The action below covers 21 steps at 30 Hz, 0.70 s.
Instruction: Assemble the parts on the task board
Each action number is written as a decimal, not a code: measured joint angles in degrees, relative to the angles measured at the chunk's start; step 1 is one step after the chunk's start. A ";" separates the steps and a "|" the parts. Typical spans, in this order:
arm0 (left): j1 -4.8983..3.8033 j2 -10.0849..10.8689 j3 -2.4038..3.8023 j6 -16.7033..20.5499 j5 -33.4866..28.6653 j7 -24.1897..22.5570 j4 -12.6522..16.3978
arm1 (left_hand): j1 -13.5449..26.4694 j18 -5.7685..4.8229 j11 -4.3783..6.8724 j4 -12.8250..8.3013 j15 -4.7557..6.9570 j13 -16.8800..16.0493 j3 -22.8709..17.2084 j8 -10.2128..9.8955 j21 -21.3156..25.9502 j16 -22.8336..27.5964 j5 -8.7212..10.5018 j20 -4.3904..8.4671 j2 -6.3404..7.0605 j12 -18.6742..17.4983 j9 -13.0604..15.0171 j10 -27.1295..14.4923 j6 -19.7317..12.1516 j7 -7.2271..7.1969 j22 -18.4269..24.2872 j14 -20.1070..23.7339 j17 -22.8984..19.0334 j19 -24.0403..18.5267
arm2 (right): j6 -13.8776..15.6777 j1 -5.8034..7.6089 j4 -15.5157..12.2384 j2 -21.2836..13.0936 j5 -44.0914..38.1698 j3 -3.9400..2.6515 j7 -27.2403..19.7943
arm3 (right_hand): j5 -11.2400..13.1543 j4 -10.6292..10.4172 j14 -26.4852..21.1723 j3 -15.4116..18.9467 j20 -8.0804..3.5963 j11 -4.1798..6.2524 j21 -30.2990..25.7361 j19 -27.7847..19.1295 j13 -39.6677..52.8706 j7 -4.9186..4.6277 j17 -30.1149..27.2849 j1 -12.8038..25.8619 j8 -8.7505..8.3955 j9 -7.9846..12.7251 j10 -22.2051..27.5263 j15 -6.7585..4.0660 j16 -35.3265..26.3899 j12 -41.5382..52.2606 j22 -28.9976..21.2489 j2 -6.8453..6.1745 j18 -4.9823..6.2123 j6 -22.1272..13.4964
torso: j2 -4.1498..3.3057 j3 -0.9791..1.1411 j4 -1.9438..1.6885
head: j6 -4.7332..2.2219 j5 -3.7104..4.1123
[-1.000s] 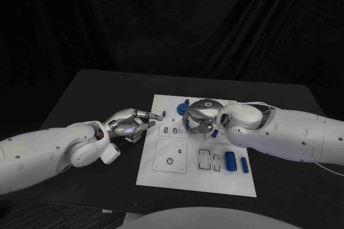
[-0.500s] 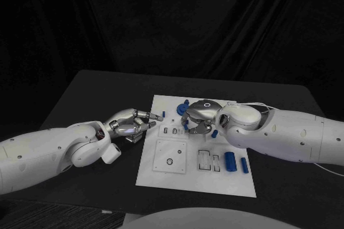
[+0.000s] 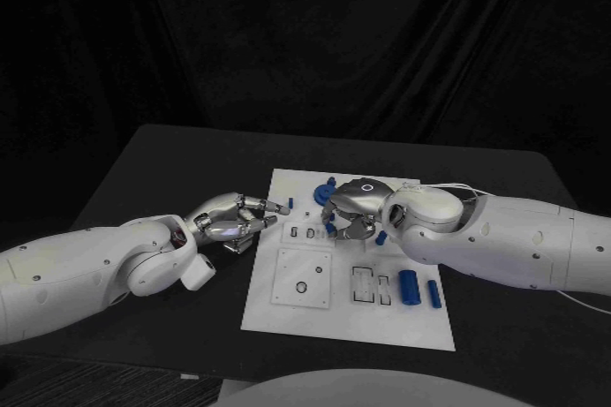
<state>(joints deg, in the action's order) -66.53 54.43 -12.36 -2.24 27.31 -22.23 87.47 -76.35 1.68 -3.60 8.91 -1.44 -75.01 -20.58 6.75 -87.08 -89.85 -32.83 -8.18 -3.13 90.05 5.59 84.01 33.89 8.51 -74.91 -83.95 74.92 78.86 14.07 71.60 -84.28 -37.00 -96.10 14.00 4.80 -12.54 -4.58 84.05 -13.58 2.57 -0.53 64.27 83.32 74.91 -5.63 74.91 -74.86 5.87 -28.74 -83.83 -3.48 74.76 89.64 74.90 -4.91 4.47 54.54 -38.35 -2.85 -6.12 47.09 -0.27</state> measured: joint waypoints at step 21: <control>0.00 -0.96 0.00 -0.37 0.00 0.87 -0.35 | 0.00 0.00 0.00 0.01 0.00 0.00 0.00 0.00 0.00 0.00 0.00 0.21 0.00 0.00 -0.01 0.00 0.00 0.00 0.00 0.00 0.00 -0.21 | 5.00 -0.01 -1.42 -0.67 -0.03 0.00 -1.80 | -10.04 1.21 0.01 -0.55 0.00 0.54 -0.13 0.00 -0.01 0.15 0.00 -1.10 2.49 0.50 -0.12 -0.42 0.00 0.00 0.03 0.92 0.00 3.67 | -0.04 -0.03 0.02 | -0.08 -0.43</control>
<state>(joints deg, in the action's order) -66.53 53.47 -12.36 -2.61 27.32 -21.36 87.12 -76.35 1.67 -3.60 8.92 -1.44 -75.01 -20.58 6.76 -87.09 -89.85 -32.83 -7.97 -3.13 90.05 5.58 84.01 33.89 8.51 -74.91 -83.95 74.91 78.65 19.07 71.59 -85.69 -37.67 -96.12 14.00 3.01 -22.58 -3.37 84.05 -14.14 2.57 0.01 64.15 83.33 74.90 -5.48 74.91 -75.96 8.36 -28.24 -83.95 -3.90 74.77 89.64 74.94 -3.99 4.47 58.21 -38.39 -2.87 -6.10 47.01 -0.71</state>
